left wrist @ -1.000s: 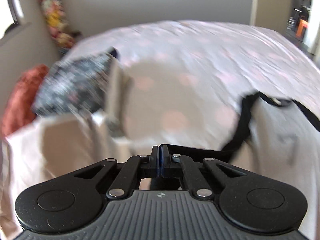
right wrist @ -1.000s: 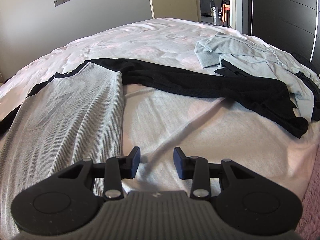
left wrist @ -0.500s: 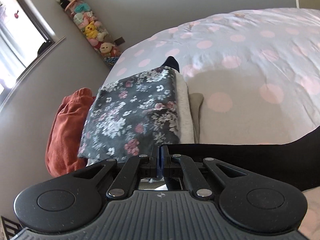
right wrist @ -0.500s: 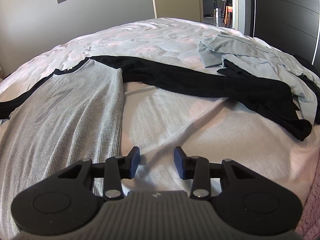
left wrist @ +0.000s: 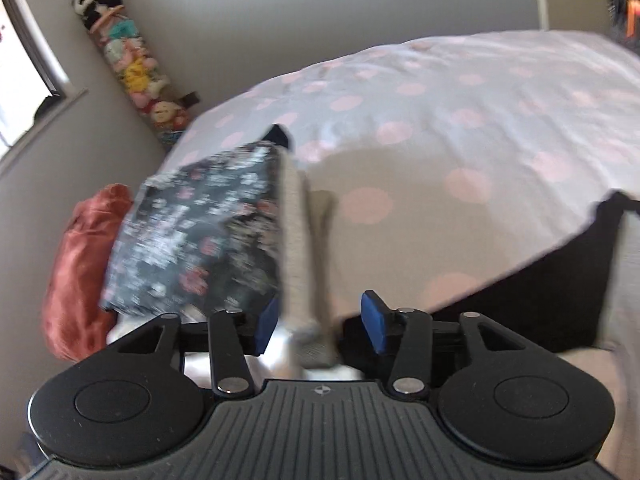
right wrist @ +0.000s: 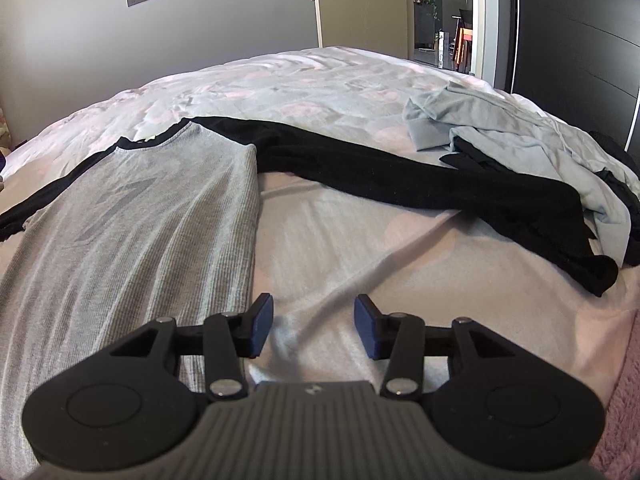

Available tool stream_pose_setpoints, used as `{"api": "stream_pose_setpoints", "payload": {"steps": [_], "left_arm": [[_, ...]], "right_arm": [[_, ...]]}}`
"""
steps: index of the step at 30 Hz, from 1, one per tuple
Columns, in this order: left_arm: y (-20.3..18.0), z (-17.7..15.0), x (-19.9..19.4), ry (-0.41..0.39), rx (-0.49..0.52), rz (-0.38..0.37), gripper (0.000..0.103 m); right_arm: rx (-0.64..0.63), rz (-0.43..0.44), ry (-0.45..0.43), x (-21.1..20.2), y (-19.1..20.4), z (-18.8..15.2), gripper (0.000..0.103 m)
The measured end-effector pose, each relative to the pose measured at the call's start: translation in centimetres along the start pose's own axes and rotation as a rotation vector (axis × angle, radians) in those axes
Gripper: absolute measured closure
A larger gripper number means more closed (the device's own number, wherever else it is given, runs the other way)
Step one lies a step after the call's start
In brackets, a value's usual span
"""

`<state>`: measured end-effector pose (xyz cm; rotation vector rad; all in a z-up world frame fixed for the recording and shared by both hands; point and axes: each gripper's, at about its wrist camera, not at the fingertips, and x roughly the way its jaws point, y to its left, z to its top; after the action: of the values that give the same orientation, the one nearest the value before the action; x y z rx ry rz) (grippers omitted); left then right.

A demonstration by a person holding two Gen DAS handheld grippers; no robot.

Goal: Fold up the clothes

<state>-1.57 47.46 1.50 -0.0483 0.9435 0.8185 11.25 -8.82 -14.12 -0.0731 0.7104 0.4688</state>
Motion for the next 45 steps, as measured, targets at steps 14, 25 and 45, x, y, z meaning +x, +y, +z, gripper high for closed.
{"api": "stream_pose_setpoints", "payload": {"steps": [14, 25, 45], "left_arm": [[-12.3, -16.1, -6.3, 0.297, 0.201, -0.531, 0.059], [-14.9, -21.2, -5.1, 0.494, 0.209, -0.565, 0.059], [-12.2, -23.7, -7.2, 0.397, 0.05, -0.618, 0.101]], "right_arm": [[0.138, 0.077, 0.018, -4.9, -1.3, -0.2, 0.054], [0.236, 0.089, 0.208, -7.3, -2.8, -1.8, 0.047], [0.096, 0.265, 0.341, -9.1, -0.8, -2.3, 0.097]]}}
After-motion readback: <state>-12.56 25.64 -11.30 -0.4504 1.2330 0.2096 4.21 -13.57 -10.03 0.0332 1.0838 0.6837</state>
